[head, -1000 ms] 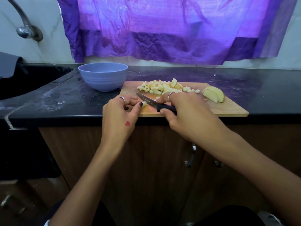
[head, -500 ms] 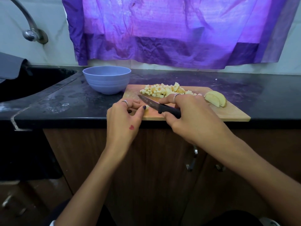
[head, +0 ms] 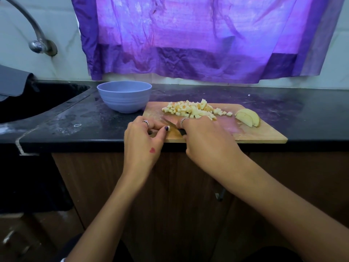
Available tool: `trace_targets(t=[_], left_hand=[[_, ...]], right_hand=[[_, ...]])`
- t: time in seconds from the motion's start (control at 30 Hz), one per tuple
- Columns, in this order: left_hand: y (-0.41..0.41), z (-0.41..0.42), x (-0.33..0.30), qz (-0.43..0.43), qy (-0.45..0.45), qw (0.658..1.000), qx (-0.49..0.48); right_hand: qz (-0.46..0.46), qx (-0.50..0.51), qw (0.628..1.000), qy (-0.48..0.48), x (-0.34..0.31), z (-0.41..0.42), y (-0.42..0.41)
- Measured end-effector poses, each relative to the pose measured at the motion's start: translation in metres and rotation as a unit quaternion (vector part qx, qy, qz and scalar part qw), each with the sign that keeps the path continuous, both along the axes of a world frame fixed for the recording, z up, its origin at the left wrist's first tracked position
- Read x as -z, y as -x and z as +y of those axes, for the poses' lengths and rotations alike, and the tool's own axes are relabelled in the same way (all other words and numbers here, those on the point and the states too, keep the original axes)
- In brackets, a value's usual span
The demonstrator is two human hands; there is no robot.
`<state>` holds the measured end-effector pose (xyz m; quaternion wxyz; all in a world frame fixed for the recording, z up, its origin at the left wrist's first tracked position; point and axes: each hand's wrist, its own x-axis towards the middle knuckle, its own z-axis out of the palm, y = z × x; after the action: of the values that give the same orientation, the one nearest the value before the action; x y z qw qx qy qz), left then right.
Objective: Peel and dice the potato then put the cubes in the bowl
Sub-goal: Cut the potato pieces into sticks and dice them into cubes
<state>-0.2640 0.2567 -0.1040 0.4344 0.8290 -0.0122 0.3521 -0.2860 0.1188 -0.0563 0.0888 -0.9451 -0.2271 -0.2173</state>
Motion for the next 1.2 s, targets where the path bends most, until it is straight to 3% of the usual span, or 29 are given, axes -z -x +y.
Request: trace_targets(t=[0.3, 1.2], left_hand=[[0.001, -0.001, -0.003, 0.015, 0.008, 1.000, -0.005], [0.001, -0.003, -0.005, 0.005, -0.016, 1.000, -0.004]], right_hand=[[0.049, -0.002, 0.986, -0.160, -0.006, -0.023, 0.000], [0.106, -0.021, 0.980, -0.164, 0.003, -0.003, -0.003]])
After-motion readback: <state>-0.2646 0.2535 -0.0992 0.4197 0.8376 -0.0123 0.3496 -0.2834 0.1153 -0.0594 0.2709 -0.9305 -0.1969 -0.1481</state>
